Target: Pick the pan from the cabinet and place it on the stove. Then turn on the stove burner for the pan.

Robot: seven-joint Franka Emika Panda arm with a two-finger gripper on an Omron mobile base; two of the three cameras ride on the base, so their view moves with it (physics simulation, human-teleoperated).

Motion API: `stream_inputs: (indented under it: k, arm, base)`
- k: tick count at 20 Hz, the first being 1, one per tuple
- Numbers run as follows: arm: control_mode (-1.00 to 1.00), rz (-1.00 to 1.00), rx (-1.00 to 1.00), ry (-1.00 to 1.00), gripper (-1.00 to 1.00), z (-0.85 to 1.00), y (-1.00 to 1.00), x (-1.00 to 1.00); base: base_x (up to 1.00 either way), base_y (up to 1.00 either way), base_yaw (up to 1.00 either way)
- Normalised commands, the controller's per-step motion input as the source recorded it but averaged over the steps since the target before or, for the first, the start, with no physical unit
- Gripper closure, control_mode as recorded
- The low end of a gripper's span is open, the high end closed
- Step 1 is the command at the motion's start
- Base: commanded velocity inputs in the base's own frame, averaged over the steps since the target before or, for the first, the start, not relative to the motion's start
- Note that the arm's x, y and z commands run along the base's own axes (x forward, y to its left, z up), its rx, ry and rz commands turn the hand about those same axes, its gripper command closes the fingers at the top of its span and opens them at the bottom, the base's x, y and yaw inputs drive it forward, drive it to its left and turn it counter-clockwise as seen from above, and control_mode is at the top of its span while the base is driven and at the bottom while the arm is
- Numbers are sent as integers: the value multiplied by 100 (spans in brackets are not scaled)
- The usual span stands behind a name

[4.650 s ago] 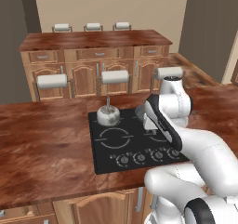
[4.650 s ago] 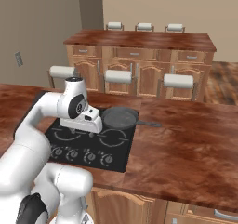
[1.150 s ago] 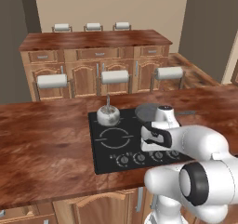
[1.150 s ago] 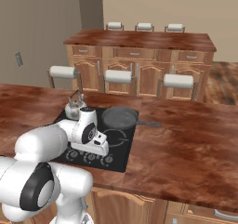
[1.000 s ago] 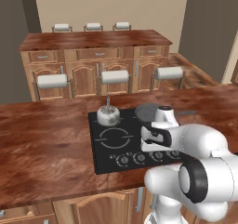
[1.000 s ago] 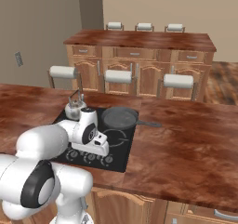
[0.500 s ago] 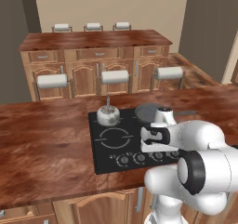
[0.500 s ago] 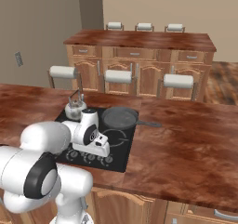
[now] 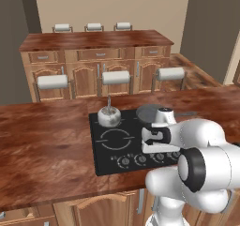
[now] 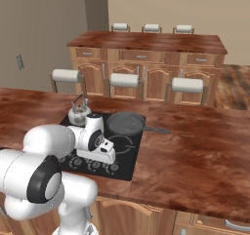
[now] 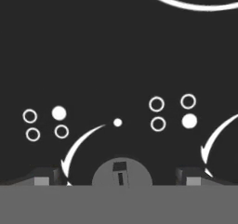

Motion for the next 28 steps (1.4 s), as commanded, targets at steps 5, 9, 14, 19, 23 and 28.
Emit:
stream_inputs:
  k: [5,9,14,19,23,28]
  arm:
    - [-100,0,0,0,-100,-10,0,-20]
    - [-100,0,0,0,-100,-8,-1,-29]
    - [-100,0,0,0,-100,-8,-1,-19]
    - [-100,0,0,0,-100,-12,0,0]
    - [-100,0,0,0,100,-15,0,-4]
    - [-100,0,0,-2,100,-11,0,-5]
  base:
    - [0,0,0]
    - [0,0,0]
    - [0,0,0]
    - [0,0,0]
    - [0,0,0]
    - [0,0,0]
